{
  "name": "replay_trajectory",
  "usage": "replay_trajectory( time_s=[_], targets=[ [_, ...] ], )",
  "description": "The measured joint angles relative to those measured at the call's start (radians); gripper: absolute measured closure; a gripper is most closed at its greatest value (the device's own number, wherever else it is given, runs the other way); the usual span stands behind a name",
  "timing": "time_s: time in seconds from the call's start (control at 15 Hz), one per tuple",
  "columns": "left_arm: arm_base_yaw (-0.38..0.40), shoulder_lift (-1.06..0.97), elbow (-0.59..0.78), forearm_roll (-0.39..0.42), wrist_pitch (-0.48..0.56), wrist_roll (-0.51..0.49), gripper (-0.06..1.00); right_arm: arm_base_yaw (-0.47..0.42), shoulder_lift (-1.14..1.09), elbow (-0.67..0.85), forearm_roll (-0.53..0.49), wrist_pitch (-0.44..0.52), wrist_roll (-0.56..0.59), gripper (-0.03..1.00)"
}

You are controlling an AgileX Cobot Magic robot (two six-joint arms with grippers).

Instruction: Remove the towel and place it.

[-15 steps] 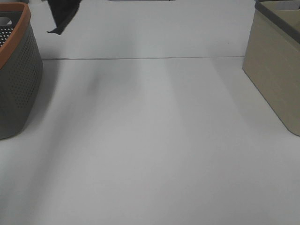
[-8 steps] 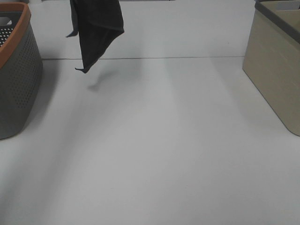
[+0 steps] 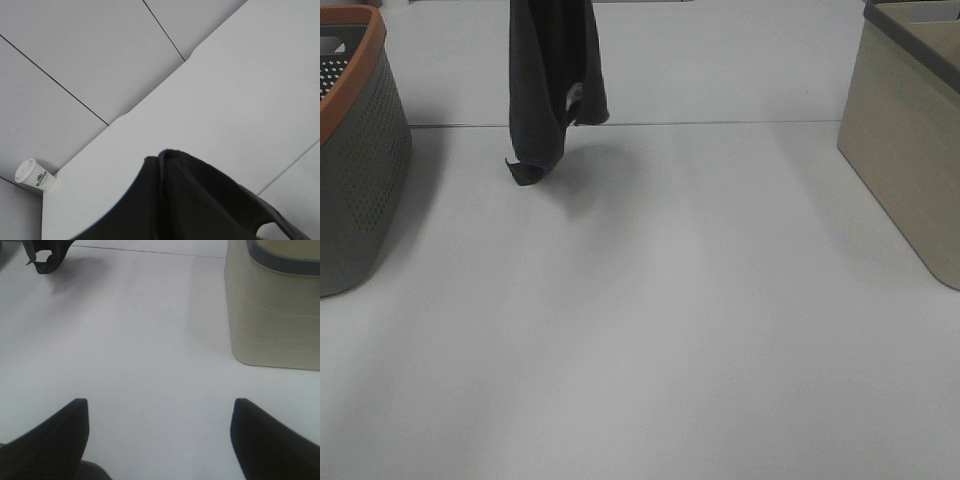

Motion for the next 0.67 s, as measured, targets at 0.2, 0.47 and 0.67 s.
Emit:
replay_trajectory(
  time_s=[0.2,0.47,0.67],
  targets=[
    [-0.048,-0.001,0.096,0.007,-0.002,-0.044,0.94,0.0,0.0,0.0,0.0,0.0,0.0,0.2],
    [-0.095,-0.058,0.356,-0.042,-0.034,-0.044,0.94,0.0,0.0,0.0,0.0,0.0,0.0,0.2],
    [-0.098,-0.135,0.452,-0.049,-0.06,-0.044,0.94,0.0,0.0,0.0,0.003,0.0,0.0,0.2]
  ],
)
